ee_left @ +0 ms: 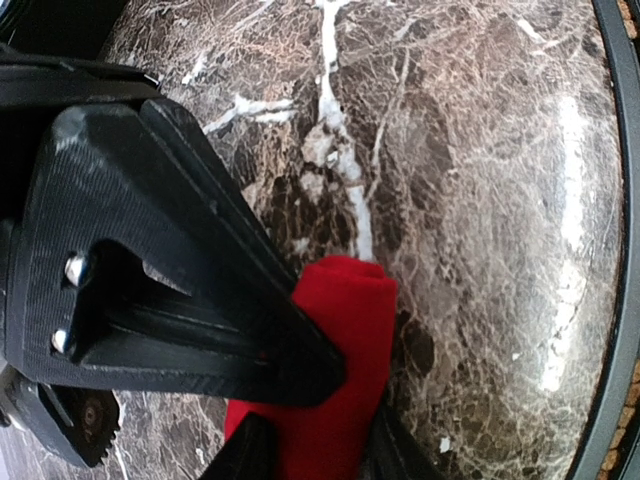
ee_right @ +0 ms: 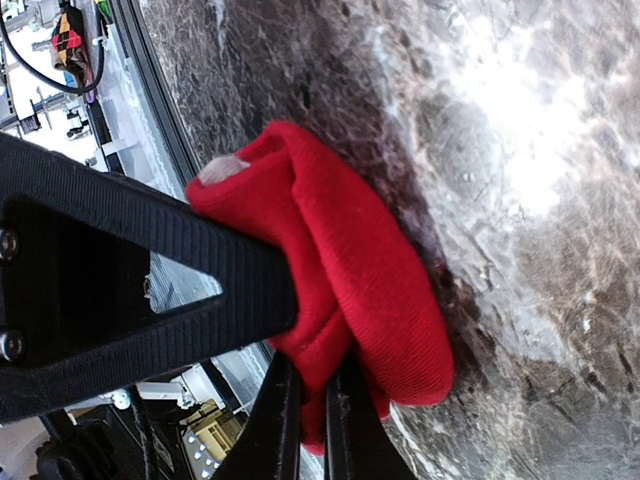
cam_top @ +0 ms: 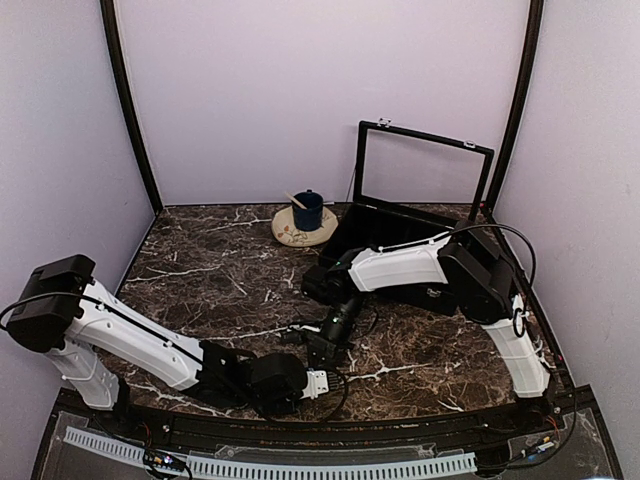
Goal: Roll the socks
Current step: Pick up the sock from the center of the board.
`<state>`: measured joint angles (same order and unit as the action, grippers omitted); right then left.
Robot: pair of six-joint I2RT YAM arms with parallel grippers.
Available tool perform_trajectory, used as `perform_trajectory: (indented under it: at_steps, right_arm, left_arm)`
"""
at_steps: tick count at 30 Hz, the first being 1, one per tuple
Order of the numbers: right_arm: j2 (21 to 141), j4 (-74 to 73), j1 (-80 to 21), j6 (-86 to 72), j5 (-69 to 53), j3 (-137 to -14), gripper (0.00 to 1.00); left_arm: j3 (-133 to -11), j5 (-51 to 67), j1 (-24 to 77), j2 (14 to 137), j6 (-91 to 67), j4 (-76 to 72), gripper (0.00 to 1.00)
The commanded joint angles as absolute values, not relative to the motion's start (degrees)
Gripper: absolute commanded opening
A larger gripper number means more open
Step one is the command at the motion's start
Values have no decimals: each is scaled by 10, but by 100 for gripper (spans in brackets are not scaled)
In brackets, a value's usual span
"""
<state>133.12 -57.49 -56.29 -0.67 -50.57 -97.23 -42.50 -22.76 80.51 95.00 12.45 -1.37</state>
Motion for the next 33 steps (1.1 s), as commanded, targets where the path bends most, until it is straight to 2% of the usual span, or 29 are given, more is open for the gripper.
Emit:
perform_trajectory:
  at_steps: [1,9,11,15,16,21,33]
  right_arm:
    - [1353,-591,-567,1,-496,-959,0]
    - [1349,-589,-567,1,-498,-949,0]
    - [1347,-589,-567,1,-500,-948,0]
    - [1344,-588,-567,1,-502,-947,0]
    - [1343,-588,-567,0,-501,-947,0]
    - [1339,-586,-567,1,-501,-943,2]
    - [1290,-523,-555,-33,-473,-871,26]
  left_arm:
    - [-437,-218,807,975,146,1,36]
    - [-457,-211,807,1011,152,6,31]
    - [-462,-200,807,1020,145,14,25]
    - [-466,-178,807,1031,130,30,3]
    - [-466,-176,807,1031,125,34,0]
    - [-460,-156,807,1027,107,45,0]
    - [-458,-95,792,1003,61,74,0]
